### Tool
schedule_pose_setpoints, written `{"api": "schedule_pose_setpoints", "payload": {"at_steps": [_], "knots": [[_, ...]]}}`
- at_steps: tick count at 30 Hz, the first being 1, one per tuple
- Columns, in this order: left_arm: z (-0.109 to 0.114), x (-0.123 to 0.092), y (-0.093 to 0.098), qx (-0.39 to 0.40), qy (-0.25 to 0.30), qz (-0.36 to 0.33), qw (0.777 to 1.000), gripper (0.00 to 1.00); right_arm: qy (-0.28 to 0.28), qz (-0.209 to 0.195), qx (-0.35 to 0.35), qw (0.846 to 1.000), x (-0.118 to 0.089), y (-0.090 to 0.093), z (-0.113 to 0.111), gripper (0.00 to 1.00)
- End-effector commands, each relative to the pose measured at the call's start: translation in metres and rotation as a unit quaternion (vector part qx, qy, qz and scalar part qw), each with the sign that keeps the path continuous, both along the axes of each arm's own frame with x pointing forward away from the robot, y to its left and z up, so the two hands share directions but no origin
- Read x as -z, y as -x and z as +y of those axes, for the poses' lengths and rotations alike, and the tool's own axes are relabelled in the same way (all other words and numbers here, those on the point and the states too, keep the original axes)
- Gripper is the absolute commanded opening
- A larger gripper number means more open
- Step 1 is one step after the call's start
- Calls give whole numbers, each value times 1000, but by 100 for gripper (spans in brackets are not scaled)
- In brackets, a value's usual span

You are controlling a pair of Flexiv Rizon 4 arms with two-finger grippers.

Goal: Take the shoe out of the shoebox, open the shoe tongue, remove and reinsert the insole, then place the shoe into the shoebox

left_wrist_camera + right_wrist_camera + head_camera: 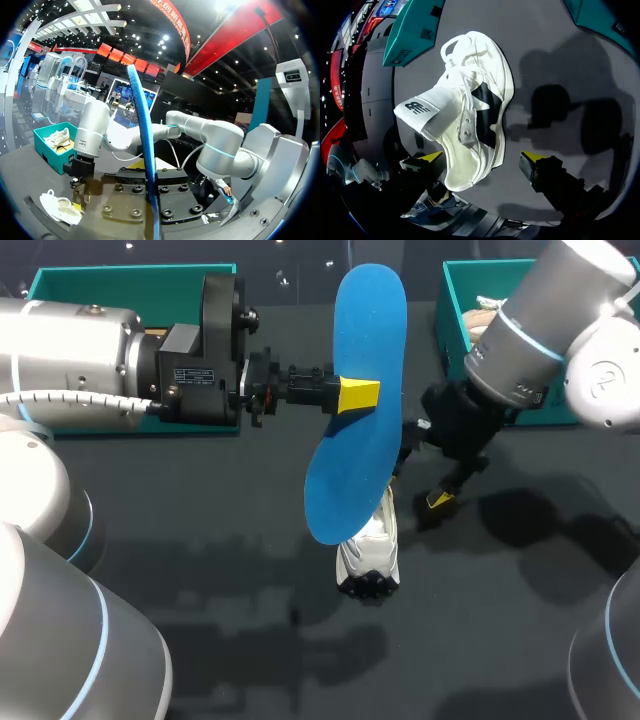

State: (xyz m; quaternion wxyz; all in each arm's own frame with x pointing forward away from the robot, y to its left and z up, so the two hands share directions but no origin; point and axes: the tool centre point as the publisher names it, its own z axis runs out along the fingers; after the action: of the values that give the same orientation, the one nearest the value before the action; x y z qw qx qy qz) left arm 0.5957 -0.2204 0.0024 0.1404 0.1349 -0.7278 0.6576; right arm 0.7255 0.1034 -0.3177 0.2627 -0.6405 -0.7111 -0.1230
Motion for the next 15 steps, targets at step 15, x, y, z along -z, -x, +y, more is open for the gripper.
{"api": "schedule_pose_setpoints", "payload": {"at_steps": [15], "knots": [[-1,-9,-13,1,-21,-88,996,0,-171,-13,100,980,-53,-3,-31,100]]}}
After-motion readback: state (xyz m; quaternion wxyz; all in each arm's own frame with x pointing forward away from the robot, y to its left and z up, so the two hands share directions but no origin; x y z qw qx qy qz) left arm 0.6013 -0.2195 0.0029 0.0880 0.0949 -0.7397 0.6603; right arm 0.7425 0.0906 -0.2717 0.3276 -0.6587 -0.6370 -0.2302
